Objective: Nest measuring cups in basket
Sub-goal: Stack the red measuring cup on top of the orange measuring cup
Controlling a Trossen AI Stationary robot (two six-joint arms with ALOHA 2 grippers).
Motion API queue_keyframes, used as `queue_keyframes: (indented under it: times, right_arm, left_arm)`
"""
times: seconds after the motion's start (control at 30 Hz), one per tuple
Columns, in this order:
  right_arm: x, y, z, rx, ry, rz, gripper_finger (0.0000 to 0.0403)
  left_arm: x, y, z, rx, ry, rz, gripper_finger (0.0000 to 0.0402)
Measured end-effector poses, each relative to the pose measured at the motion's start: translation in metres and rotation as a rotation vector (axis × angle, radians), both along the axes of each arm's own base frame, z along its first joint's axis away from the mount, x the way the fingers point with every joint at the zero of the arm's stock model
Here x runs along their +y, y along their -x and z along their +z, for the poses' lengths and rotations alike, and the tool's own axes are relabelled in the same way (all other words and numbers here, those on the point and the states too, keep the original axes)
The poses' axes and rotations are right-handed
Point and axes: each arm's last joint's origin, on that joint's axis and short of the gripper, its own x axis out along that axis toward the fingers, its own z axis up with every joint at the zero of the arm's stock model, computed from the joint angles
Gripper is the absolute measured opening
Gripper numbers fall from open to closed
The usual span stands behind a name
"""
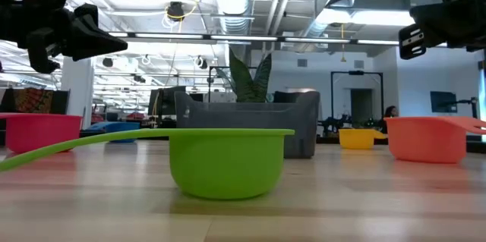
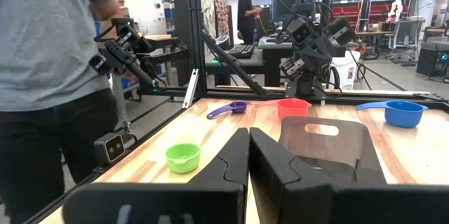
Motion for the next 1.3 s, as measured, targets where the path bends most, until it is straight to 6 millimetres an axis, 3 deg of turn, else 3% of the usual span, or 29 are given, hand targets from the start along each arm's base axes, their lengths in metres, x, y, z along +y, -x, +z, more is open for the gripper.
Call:
queue_keyframes:
  times: [0.17,0.3,0.57,0.73,0.87,0.97,1.17,1.3]
  right_arm:
    - [0.000,0.000,0.000,0.001,0.000,0.000,0.0038]
    - [0.000,0.000,0.000,-0.001,0.001,-0.001,0.0038]
    - [0.000,0.003,0.016,-0.239,0.243,-0.033,0.0038]
    - [0.001,0.008,0.032,-0.391,0.171,-0.029,0.0038]
    - [0.001,0.010,0.037,-0.407,0.129,-0.019,0.0038]
    - [0.000,0.012,0.043,-0.418,0.033,-0.041,0.0038]
    - [-0.014,0.011,0.042,-0.395,-0.440,-0.428,0.0038]
    - [-0.021,0.009,0.038,-0.386,-0.618,-0.613,0.0038]
  left_arm:
    - [0.000,0.000,0.000,-0.037,0.115,-0.024,0.0000]
    - [-0.002,-0.001,-0.001,-0.102,0.373,-0.107,0.0000]
    - [0.003,-0.001,-0.001,-0.338,0.925,0.042,0.0000]
    - [0.004,0.000,0.000,-0.510,1.251,0.068,0.0000]
    - [0.005,0.001,0.000,-0.553,1.296,0.089,0.0000]
    - [0.006,0.001,0.001,-0.591,1.302,0.108,0.0000]
    - [0.008,0.002,0.002,-0.647,1.290,0.163,0.0000]
    - [0.008,0.002,0.004,-0.651,1.285,0.141,0.0000]
